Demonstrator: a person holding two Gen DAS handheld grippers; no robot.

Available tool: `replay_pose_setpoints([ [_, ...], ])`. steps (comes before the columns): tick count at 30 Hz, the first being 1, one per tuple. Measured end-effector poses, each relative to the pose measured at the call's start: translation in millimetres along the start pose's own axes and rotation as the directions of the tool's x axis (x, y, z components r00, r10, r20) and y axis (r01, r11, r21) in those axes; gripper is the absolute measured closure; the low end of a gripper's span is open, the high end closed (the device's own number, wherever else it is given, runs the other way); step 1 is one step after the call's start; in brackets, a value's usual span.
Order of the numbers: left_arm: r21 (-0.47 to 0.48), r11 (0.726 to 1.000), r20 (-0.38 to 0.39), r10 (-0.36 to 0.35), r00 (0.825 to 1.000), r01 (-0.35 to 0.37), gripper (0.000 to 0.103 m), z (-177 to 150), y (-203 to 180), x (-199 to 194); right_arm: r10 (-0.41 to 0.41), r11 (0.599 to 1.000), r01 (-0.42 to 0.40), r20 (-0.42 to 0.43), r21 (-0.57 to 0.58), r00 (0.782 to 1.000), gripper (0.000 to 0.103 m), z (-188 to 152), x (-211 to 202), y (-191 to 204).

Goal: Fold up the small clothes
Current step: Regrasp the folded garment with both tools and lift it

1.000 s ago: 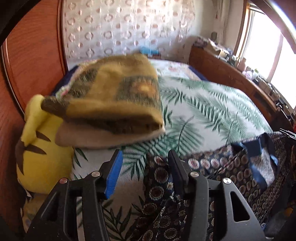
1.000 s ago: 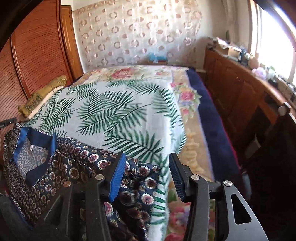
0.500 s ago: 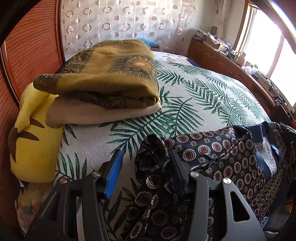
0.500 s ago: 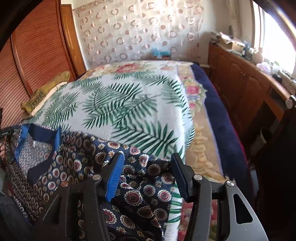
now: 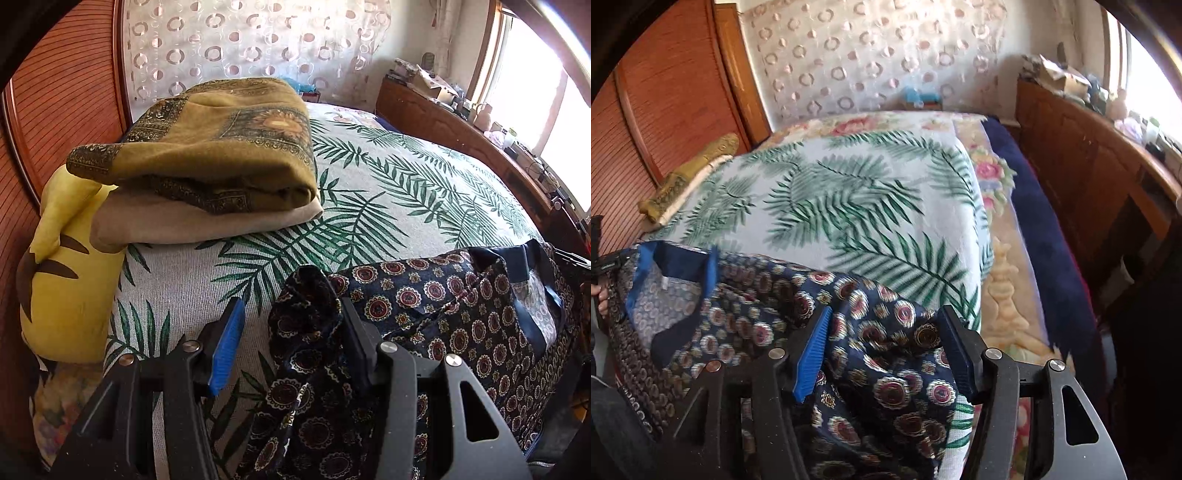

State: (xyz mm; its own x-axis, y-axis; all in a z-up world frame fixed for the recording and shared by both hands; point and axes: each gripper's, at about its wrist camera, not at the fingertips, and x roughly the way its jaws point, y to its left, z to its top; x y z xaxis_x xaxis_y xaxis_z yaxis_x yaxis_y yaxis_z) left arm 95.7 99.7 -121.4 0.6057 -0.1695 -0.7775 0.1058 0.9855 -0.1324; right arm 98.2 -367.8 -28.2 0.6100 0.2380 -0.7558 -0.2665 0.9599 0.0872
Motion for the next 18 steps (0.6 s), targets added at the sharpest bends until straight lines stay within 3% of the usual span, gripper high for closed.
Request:
replay_pose_setpoints([
  [15, 0.011, 1.0, 0.002, 0.013, 1.0, -0.013, 0.051, 0.2, -4.4, 0.6, -0.058, 0.996, 0.054, -0.06, -0.064, 0.997, 0.043, 13.4, 15.7, 10.8],
  [17, 0.022, 1.0, 0.003, 0.002, 1.0, -0.002, 0.058, -0.3, -6.0, 0.5, -0.051, 0.996, 0.045, -0.068, -0.082, 0.996, 0.051, 14.4, 15.4, 12.4],
  [18, 0.027, 0.999, 0.002, -0.018, 1.0, 0.018, 0.067, -0.7, -7.2, 0.2, -0.046, 0.995, 0.039, -0.073, -0.094, 0.996, 0.057, 14.4, 14.4, 13.5],
])
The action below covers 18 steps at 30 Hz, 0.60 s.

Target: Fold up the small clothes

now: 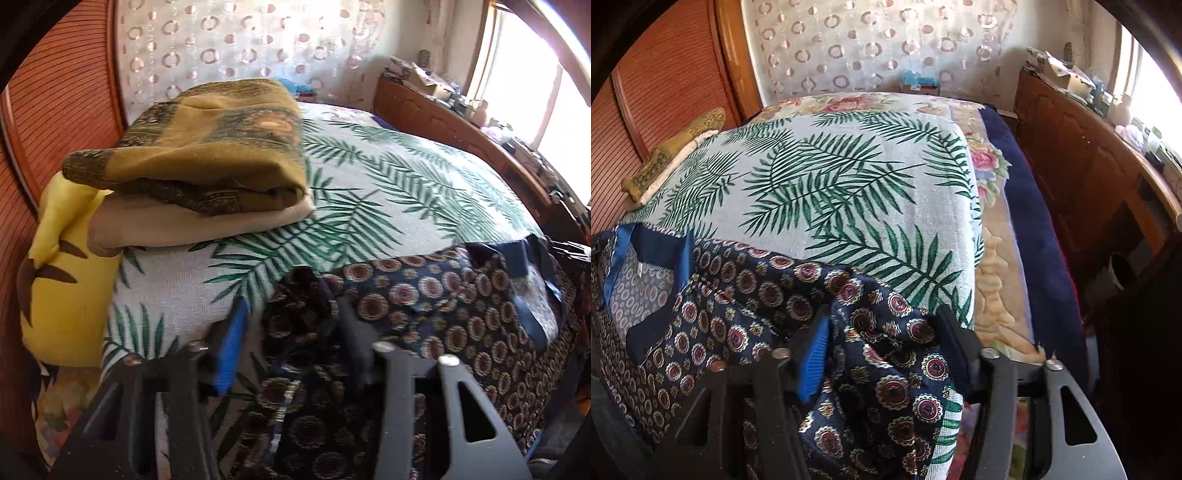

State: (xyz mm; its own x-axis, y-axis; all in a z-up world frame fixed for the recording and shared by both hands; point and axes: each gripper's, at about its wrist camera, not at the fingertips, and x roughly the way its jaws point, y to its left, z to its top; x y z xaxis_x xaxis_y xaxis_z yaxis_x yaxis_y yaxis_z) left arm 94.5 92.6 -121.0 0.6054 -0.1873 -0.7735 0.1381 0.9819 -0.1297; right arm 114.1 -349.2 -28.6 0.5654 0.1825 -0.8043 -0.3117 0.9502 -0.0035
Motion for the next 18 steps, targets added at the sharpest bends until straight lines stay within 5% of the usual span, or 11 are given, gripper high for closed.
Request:
replay_pose_setpoints([
  [3, 0.023, 1.0, 0.008, -0.012, 1.0, 0.012, 0.088, 0.6, -6.6, -2.4, 0.035, 0.999, -0.035, -0.011, -0.036, 0.999, 0.082, -0.9, -1.6, 5.2],
  [6, 0.037, 0.999, 0.046, 0.003, 0.999, -0.005, 0.094, 1.6, -14.4, -10.8, 0.049, 0.997, -0.049, -0.008, -0.062, 0.999, 0.091, -4.5, -4.9, 10.8],
  [14, 0.028, 0.999, 0.264, -0.047, 0.963, 0.04, 0.095, 31.0, -34.7, -94.4, 0.055, 0.998, -0.045, 0.227, -0.047, 0.972, 0.093, 4.8, -89.5, 18.0],
  [18, 0.035, 0.999, 0.379, -0.052, 0.924, 0.042, 0.095, 60.9, -39.6, -141.8, 0.078, 0.992, -0.041, 0.323, -0.12, 0.943, 0.093, 32.3, -145.7, 32.6],
])
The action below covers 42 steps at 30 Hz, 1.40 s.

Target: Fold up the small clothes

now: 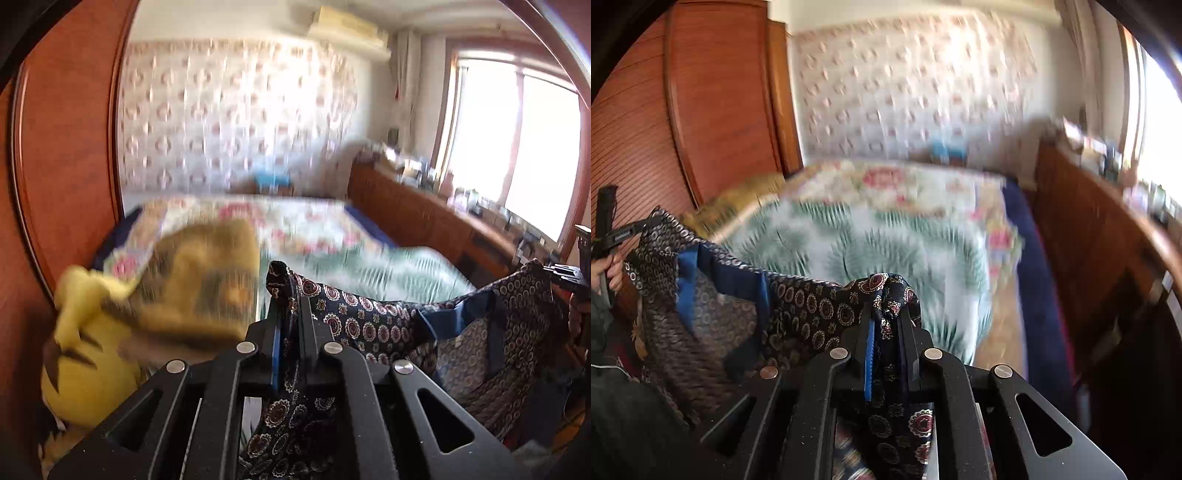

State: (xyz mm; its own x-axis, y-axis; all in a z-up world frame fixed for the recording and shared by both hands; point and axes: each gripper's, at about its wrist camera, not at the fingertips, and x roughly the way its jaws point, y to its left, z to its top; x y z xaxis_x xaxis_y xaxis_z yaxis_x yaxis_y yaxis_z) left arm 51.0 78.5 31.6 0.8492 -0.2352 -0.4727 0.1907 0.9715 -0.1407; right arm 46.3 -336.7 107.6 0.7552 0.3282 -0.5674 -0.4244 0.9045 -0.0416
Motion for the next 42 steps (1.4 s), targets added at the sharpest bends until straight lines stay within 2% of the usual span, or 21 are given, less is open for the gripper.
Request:
replay_pose_setpoints([
  [5, 0.007, 1.0, 0.135, 0.011, 0.991, -0.012, 0.095, 61.2, 2.7, -24.4, -0.02, 0.996, 0.032, 0.135, -0.083, 0.991, 0.093, 62.8, -44.1, 8.9],
  [9, 0.01, 0.999, 0.182, 0.04, 0.983, -0.042, 0.095, 100.9, 14.0, -16.6, -0.046, 0.991, 0.07, 0.201, -0.114, 0.978, 0.093, 109.9, -48.9, 8.8],
  [12, 0.003, 0.995, 0.18, 0.1, 0.979, -0.102, 0.095, 118.6, 30.1, 8.9, -0.081, 0.988, 0.104, 0.192, -0.111, 0.978, 0.093, 137.2, -22.9, 3.6],
  [14, -0.025, 0.993, 0.151, 0.121, 0.981, -0.118, 0.095, 124.8, 46.9, 34.0, -0.107, 0.987, 0.126, 0.168, -0.104, 0.98, 0.093, 149.3, 3.8, -0.9],
  [16, -0.027, 0.988, 0.118, 0.151, 0.981, -0.149, 0.095, 124.3, 59.5, 62.3, -0.125, 0.987, 0.137, 0.137, -0.086, 0.983, 0.093, 156.9, 37.4, -3.5],
  [18, -0.018, 0.984, 0.079, 0.177, 0.981, -0.176, 0.095, 118.5, 65.5, 88.0, -0.13, 0.988, 0.137, 0.109, -0.064, 0.986, 0.093, 162.0, 69.7, 10.4],
  [20, -0.003, 0.983, 0.037, 0.183, 0.982, -0.183, 0.092, 110.7, 69.6, 114.4, -0.152, 0.987, 0.155, 0.062, -0.045, 0.986, 0.09, 164.9, 110.0, 15.4],
  [23, 0.012, 0.983, -0.06, 0.181, 0.982, -0.181, 0.081, 97.5, 79.0, 144.7, -0.196, 0.98, 0.197, -0.036, 0.0, 0.98, 0.067, 164.8, 154.8, 26.5],
  [24, 0.017, 0.984, -0.071, 0.178, 0.981, -0.177, 0.072, 90.6, 80.5, 147.5, -0.201, 0.979, 0.202, -0.054, 0.006, 0.978, 0.061, 162.3, 165.7, 28.9],
  [26, 0.021, 0.985, -0.083, 0.17, 0.982, -0.169, 0.06, 81.8, 84.0, 147.9, -0.207, 0.978, 0.209, -0.073, 0.016, 0.976, 0.057, 155.1, 181.1, 35.4],
  [29, 0.016, 0.99, -0.104, 0.143, 0.984, -0.142, 0.046, 64.5, 83.2, 137.8, -0.179, 0.983, 0.181, -0.098, 0.017, 0.979, 0.056, 142.5, 190.5, 48.5],
  [30, 0.021, 0.99, -0.105, 0.141, 0.984, -0.14, 0.037, 59.1, 82.1, 134.5, -0.176, 0.984, 0.178, -0.104, 0.014, 0.979, 0.056, 139.1, 191.7, 51.4],
  [31, 0.029, 0.99, -0.106, 0.143, 0.984, -0.141, 0.034, 54.5, 79.5, 131.1, -0.168, 0.985, 0.17, -0.107, 0.016, 0.98, 0.056, 133.9, 190.4, 46.7],
  [34, 0.035, 0.989, -0.107, 0.145, 0.984, -0.142, 0.033, 36.8, 73.8, 118.1, -0.145, 0.988, 0.149, -0.126, 0.028, 0.981, 0.056, 105.0, 178.6, 45.3],
  [37, 0.02, 0.99, -0.111, 0.141, 0.984, -0.14, 0.033, 20.0, 73.2, 107.5, -0.122, 0.988, 0.134, -0.147, 0.073, 0.982, 0.056, 80.2, 160.9, 25.7],
  [42, 0.036, 0.991, -0.149, 0.134, 0.98, -0.13, 0.033, -8.5, 70.7, 101.6, -0.124, 0.985, 0.144, -0.186, 0.095, 0.975, 0.056, 44.0, 155.5, 9.2],
])
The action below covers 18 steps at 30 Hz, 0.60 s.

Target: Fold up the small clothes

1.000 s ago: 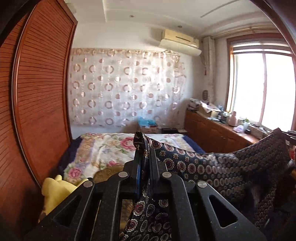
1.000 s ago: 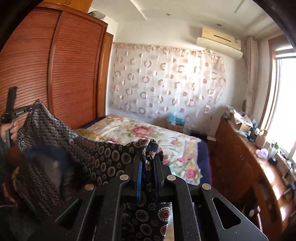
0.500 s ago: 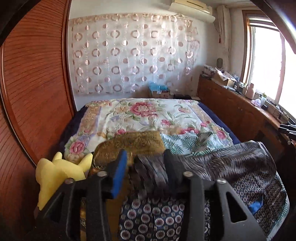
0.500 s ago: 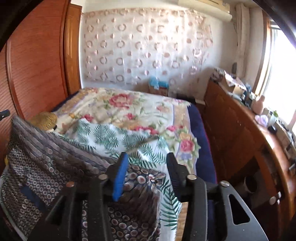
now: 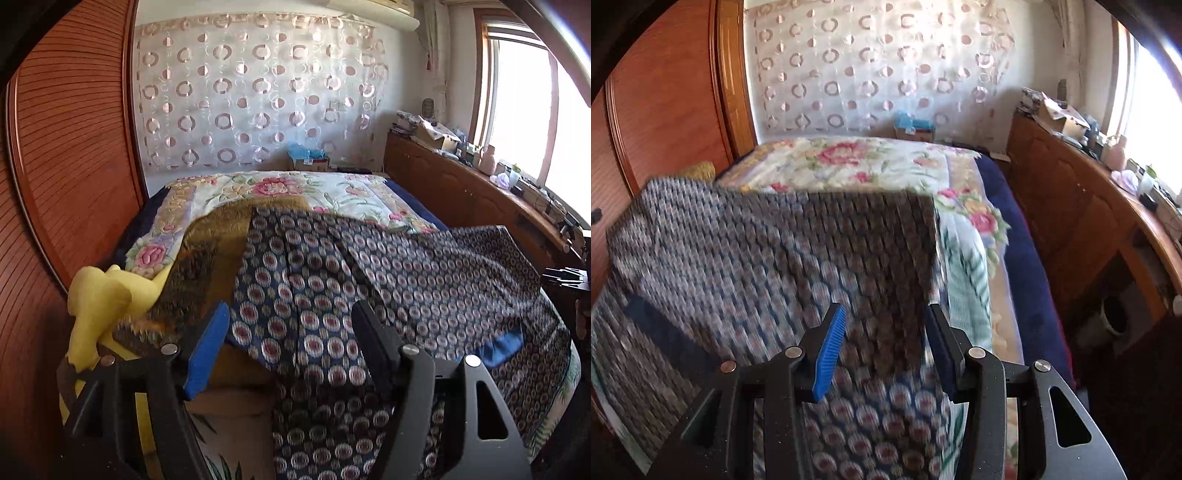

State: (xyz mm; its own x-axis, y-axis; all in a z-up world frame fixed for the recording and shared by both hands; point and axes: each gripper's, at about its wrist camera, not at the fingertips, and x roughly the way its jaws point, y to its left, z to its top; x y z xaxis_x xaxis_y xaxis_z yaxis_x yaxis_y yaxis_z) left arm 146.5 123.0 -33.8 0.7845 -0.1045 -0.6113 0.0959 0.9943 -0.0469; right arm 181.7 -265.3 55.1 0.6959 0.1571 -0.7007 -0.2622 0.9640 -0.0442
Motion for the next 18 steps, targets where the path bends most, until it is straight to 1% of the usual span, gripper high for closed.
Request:
replay_pose_setpoints([
  [4, -0.004, 1.0, -0.028, 0.005, 1.0, -0.005, 0.033, -17.6, -0.7, 3.2, 0.027, 0.998, -0.024, -0.044, 0.065, 0.999, 0.056, -11.0, 2.6, -14.1],
  [8, -0.015, 1.0, -0.04, 0.009, 0.999, -0.01, 0.033, -27.2, 3.5, 4.6, -0.013, 0.996, 0.015, -0.022, 0.09, 1.0, 0.056, -5.2, -1.3, -25.6],
  [9, -0.015, 1.0, -0.04, 0.014, 0.999, -0.014, 0.033, -28.2, 3.8, 5.0, -0.021, 0.995, 0.022, -0.013, 0.097, 1.0, 0.056, -8.3, -3.2, -26.3],
  [13, -0.03, 0.999, -0.033, 0.026, 0.999, -0.027, 0.033, -27.0, 9.8, 5.1, -0.048, 0.993, 0.046, 0.015, 0.111, 0.999, 0.056, 3.4, -4.8, -31.7],
  [17, -0.037, 0.999, -0.02, 0.039, 0.999, -0.04, 0.033, -24.1, 15.9, 5.7, -0.059, 0.991, 0.061, -0.019, 0.122, 0.998, 0.056, 10.0, 14.7, -36.0],
  [18, -0.036, 0.998, -0.018, 0.042, 0.999, -0.043, 0.033, -23.2, 16.7, 6.1, -0.06, 0.991, 0.063, -0.026, 0.121, 0.998, 0.061, 10.0, 21.0, -34.6],
])
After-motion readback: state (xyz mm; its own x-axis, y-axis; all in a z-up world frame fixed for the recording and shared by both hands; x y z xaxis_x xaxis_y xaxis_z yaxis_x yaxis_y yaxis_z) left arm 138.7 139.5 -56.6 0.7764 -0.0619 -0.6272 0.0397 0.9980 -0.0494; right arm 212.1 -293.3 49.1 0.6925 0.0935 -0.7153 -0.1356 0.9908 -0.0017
